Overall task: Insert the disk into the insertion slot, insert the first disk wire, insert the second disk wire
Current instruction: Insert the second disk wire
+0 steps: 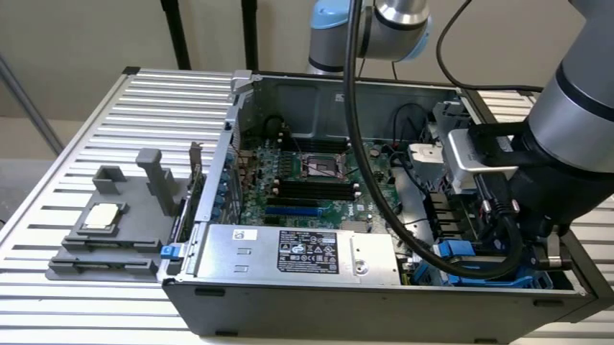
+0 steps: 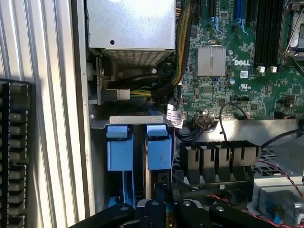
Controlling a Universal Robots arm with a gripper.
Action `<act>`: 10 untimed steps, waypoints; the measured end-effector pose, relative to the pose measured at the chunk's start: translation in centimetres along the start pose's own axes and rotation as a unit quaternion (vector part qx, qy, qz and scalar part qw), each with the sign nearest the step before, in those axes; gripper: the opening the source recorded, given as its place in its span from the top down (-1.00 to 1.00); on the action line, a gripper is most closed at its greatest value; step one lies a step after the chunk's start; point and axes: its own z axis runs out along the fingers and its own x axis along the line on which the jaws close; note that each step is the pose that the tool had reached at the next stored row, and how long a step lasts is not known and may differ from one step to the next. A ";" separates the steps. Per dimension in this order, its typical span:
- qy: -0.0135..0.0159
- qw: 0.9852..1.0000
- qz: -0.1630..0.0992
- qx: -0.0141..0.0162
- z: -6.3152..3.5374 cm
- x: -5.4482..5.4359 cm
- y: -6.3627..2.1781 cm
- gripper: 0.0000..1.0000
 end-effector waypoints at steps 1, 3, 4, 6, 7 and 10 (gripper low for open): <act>0.000 1.000 0.000 0.000 0.06 0.0 0.02 0.67; 0.000 1.000 0.000 0.000 0.17 0.0 0.05 0.67; 0.000 1.000 0.000 0.001 0.20 0.0 0.06 0.67; 0.000 1.000 0.000 0.001 0.21 0.0 0.06 0.67; 0.000 1.000 0.000 0.001 0.22 0.0 0.06 0.67; 0.000 1.000 0.000 0.001 0.17 0.0 0.06 0.51</act>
